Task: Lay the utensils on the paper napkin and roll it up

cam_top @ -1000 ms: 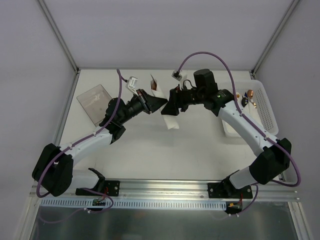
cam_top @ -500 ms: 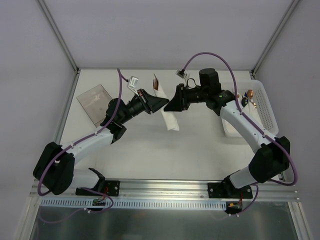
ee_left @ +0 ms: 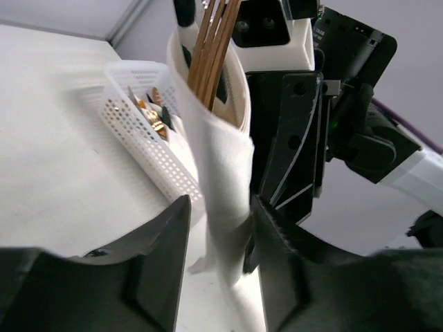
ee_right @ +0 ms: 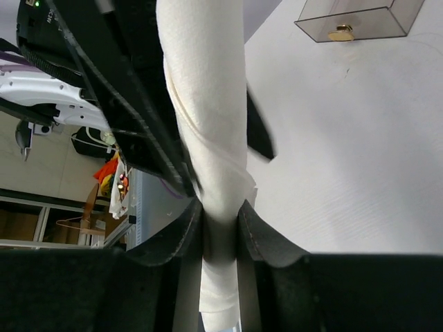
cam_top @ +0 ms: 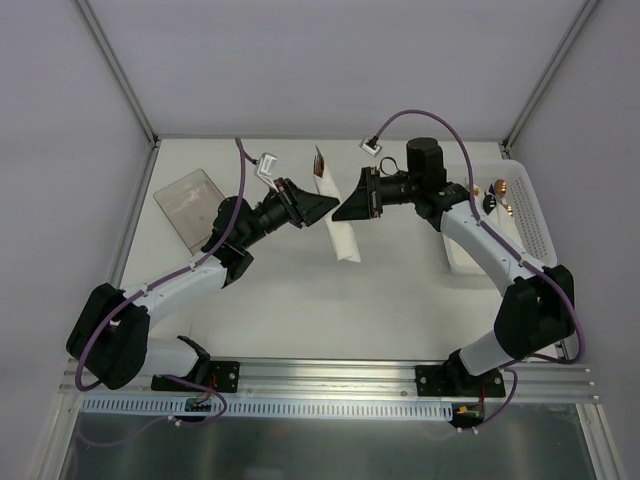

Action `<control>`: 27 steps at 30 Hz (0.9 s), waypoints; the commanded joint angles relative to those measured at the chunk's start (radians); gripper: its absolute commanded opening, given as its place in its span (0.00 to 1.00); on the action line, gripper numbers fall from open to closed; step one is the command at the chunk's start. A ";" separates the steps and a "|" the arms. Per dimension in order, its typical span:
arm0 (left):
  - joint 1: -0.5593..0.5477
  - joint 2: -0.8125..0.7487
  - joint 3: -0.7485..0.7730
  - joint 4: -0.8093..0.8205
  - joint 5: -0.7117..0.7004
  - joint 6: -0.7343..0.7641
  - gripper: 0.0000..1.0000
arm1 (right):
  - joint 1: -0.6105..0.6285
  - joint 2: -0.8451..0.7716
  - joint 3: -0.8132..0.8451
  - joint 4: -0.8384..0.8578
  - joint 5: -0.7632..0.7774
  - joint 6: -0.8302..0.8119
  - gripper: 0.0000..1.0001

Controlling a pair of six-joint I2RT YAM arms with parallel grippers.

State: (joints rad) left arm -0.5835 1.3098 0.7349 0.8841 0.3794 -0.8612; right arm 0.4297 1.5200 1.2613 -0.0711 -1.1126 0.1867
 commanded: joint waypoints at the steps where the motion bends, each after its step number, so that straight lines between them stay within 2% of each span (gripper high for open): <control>1: 0.005 -0.058 0.035 -0.064 -0.051 0.068 0.53 | -0.057 -0.035 0.003 0.060 -0.079 0.042 0.00; 4: 0.011 -0.107 0.052 -0.164 -0.079 0.125 0.71 | -0.118 -0.044 0.001 0.039 -0.096 0.036 0.00; 5: 0.014 -0.133 0.057 -0.231 -0.085 0.140 0.88 | -0.137 -0.047 0.006 0.022 -0.098 0.010 0.00; 6: 0.017 -0.147 0.063 -0.264 -0.091 0.163 0.98 | -0.155 -0.049 0.010 -0.042 -0.096 -0.018 0.00; 11: 0.028 -0.185 0.092 -0.436 -0.079 0.247 0.99 | -0.279 -0.031 0.030 -0.260 -0.084 -0.212 0.00; 14: 0.028 -0.172 0.110 -0.505 -0.045 0.278 0.99 | -0.373 -0.003 0.061 -0.453 -0.079 -0.389 0.00; 15: 0.028 -0.167 0.119 -0.533 -0.040 0.287 0.99 | -0.425 0.011 0.108 -0.610 -0.079 -0.455 0.00; 17: 0.028 -0.141 0.130 -0.565 -0.021 0.307 0.99 | -0.495 0.077 0.180 -0.802 -0.085 -0.704 0.00; 18: 0.028 -0.129 0.153 -0.588 -0.016 0.310 0.99 | -0.563 0.104 0.222 -0.999 -0.081 -0.792 0.00; 19: 0.028 -0.113 0.162 -0.624 -0.008 0.315 0.99 | -0.595 0.133 0.301 -1.097 -0.061 -0.960 0.00; 21: 0.028 -0.074 0.178 -0.640 0.027 0.320 0.99 | -0.661 0.216 0.377 -1.307 -0.023 -1.100 0.00; 23: 0.025 -0.047 0.179 -0.637 0.039 0.317 0.99 | -0.758 0.296 0.477 -1.410 0.036 -1.262 0.00; 24: 0.024 -0.041 0.176 -0.633 0.044 0.314 0.99 | -0.788 0.322 0.515 -1.503 0.051 -1.309 0.00; 27: 0.019 -0.030 0.163 -0.616 0.046 0.318 0.99 | -0.890 0.415 0.651 -1.585 0.117 -1.392 0.00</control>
State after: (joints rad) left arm -0.5621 1.2793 0.8780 0.2592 0.3882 -0.5758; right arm -0.3897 1.8877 1.7863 -1.2102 -1.0538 -0.9436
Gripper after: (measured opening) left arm 0.986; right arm 0.232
